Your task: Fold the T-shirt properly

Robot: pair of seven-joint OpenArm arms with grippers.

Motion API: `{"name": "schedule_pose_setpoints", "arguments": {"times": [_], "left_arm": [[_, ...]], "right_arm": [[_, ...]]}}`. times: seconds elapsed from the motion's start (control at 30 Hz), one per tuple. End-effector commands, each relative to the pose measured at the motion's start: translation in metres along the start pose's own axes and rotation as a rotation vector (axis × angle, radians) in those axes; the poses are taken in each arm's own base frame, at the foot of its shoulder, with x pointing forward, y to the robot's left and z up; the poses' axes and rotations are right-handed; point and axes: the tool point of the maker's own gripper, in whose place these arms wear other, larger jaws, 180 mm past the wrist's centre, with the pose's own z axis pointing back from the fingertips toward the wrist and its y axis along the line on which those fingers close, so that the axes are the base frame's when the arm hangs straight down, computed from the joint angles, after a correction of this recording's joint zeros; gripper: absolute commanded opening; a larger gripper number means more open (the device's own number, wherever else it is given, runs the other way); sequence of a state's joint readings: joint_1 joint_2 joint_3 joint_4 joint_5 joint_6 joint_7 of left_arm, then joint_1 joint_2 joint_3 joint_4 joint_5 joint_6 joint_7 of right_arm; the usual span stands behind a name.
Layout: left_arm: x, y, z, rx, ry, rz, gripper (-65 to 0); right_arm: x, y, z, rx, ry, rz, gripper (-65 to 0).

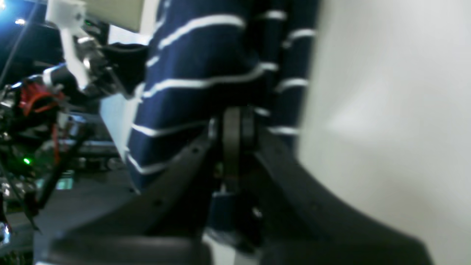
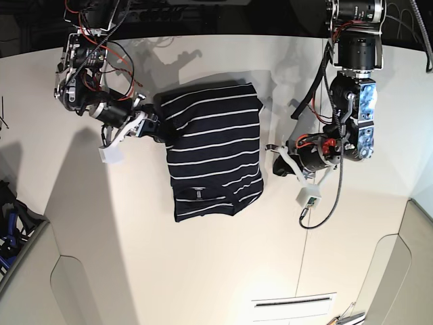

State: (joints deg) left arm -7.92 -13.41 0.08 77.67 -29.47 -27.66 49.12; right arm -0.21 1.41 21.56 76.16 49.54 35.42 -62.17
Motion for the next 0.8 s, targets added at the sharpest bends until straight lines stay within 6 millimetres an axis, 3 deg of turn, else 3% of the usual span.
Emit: {"name": "schedule_pose_setpoints", "arguments": {"times": [0.0, 0.17, 0.33, 0.57, 0.77], "left_arm": [[0.000, 0.008, 0.007, 0.019, 0.003, -0.015, -65.0], [-0.034, 0.022, 0.029, 0.056, 0.051, -0.046, -65.0], [-0.041, 0.014, 0.065, 0.084, -0.010, -0.046, -65.0], [-0.045, -0.005, 0.126, 0.133, -0.093, -0.109, -65.0], [-0.060, -0.026, 0.161, 0.146, -0.087, -0.149, -65.0]], "right_arm": [[0.000, -0.009, 0.010, -0.023, 0.013, -0.001, -65.0], [-0.009, -0.022, 0.032, -0.032, 0.040, -0.016, -65.0], [-0.018, -0.029, 0.051, -0.033, 0.064, -0.028, -65.0], [-0.022, -0.017, 0.075, -0.049, 0.041, 0.027, -65.0], [-0.034, 0.004, 0.094, -0.074, 0.056, 0.123, -65.0]]}}
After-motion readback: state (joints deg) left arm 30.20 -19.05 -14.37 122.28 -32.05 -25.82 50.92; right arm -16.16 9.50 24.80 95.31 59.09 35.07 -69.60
